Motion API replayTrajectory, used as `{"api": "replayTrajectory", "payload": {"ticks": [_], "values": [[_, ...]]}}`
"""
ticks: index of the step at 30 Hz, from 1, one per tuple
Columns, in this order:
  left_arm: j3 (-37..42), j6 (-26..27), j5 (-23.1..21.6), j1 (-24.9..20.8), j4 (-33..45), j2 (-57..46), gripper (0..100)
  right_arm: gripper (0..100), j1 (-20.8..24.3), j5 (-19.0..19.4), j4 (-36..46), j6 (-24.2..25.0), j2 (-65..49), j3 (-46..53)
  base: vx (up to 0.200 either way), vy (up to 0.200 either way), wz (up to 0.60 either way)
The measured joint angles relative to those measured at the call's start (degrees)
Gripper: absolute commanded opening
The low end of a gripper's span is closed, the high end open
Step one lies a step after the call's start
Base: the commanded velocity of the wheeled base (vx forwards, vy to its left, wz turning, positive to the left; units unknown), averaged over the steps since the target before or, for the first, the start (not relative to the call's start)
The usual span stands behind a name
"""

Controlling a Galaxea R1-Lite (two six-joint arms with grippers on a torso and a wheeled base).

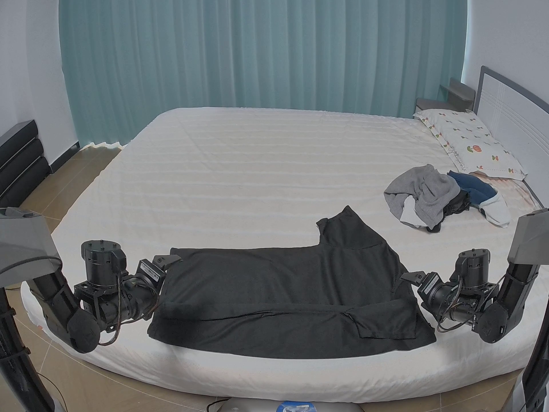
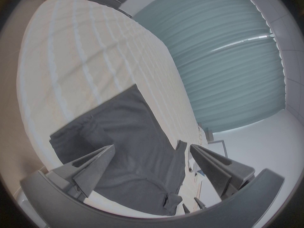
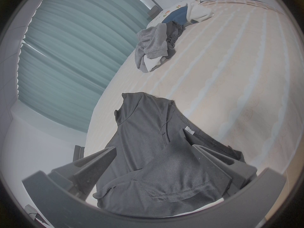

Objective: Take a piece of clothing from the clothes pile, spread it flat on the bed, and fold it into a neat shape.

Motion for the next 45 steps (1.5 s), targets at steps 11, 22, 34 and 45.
{"api": "replayTrajectory", "payload": {"ticks": [11,22,34,45], "values": [[-1.0,4.9,4.2,-8.3,3.2,6.6,100,100,0.6,0.0,0.0,0.0,0.5,0.5,0.000,0.000,0.00],[-5.7,11.8,11.0,-9.5,4.2,13.2,100,100,0.7,-0.1,0.0,-0.2,1.5,0.5,0.000,0.000,0.00],[-13.1,15.2,13.9,-6.5,7.5,17.6,100,100,0.6,-0.3,0.0,-0.2,1.8,0.5,0.000,0.000,0.00],[-17.0,15.0,14.5,-1.6,7.1,18.0,100,100,0.6,-0.2,0.0,-0.2,2.1,0.4,0.000,0.000,0.00]]}}
